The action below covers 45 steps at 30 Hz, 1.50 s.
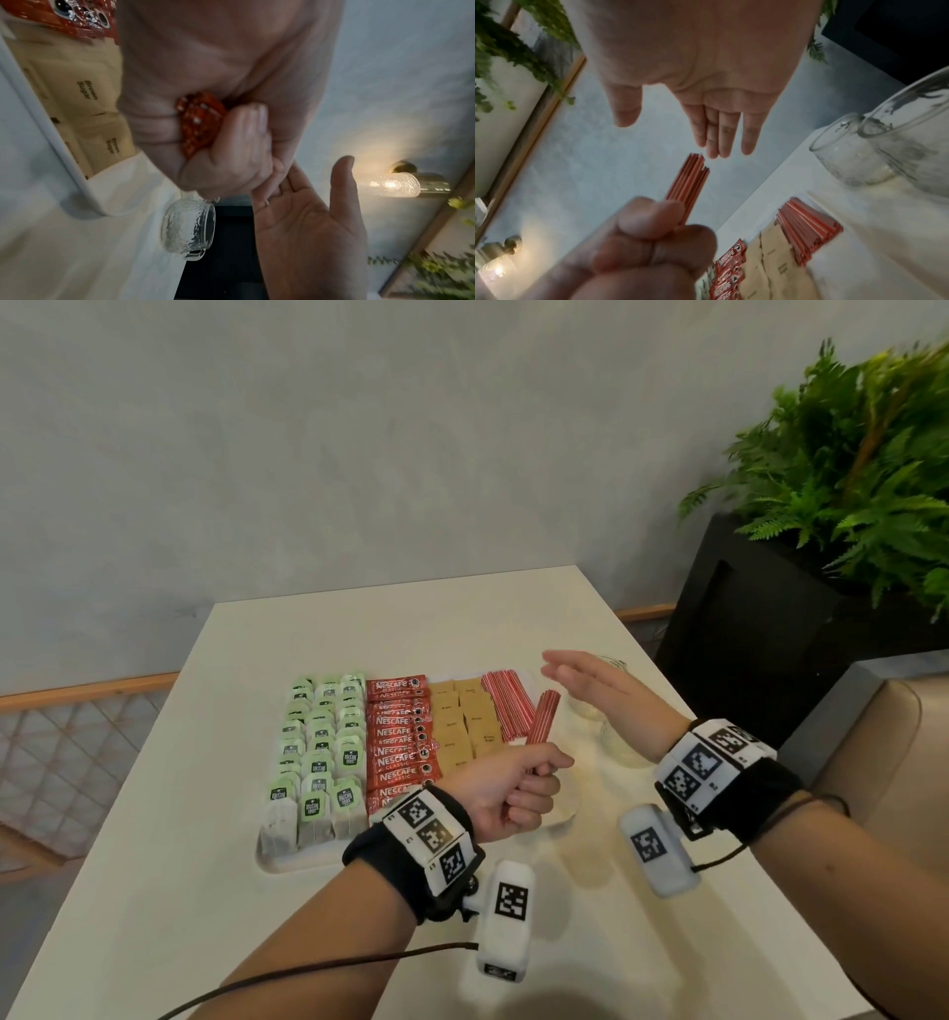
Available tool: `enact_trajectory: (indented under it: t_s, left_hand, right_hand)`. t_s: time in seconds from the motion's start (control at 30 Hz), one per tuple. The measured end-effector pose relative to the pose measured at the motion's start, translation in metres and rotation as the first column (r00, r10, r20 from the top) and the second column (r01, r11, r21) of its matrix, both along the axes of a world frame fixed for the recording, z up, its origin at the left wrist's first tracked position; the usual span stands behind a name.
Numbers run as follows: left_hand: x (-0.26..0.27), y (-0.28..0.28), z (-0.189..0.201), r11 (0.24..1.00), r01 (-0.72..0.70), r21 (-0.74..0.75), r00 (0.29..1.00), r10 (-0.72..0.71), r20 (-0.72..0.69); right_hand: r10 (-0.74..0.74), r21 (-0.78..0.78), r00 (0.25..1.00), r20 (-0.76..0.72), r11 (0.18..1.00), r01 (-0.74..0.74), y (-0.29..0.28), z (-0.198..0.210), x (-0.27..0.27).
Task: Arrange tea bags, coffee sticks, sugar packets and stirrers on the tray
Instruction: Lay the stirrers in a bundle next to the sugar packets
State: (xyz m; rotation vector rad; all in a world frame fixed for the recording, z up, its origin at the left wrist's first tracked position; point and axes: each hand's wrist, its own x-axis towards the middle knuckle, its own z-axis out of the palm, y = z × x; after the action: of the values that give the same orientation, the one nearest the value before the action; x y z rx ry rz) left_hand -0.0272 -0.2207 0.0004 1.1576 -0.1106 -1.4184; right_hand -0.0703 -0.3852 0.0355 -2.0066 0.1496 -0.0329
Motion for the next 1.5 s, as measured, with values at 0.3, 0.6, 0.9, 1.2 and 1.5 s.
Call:
enact_trajectory:
  t_s: [0.3,0.6,0.9,1.2,1.5]
  left_hand:
    - [0.006,0.0,-0.004,0.999,-0.044,-0.025,0.998,0.044,0.034]
    - [0.014,-0.007,-0.008,0.999,-0.037,-0.006,0.998,0.037,0.052]
    - [0.027,-0.009,-0.015,0.999,-0.047,0.0,0.992,0.047,0.115]
    - [0.023,-0.017,-0.015,0.998,-0.006,0.067,0.966,-0.011,0.259]
    - [0.043,-0.026,-0.018,0.996,-0.028,0.089,0.797,-0.031,0.604]
  right_hand:
    - [-0.016,0.04,0.999,-0.049,0.999,0.018,0.006,-0.008,-0.004]
    - [0.052,0.06,0.994,-0.092,0.997,-0.047,0.005,-0.01,0.008]
    - [0.041,0.145,0.982,-0.185,0.989,-0.014,0.003,-0.015,0.023]
    - [0.163,0.072,0.963,-0.213,0.986,-0.151,0.006,-0.024,0.025]
    - [0.038,-0.212,0.995,-0.092,0.976,-0.057,0.001,-0.029,0.047]
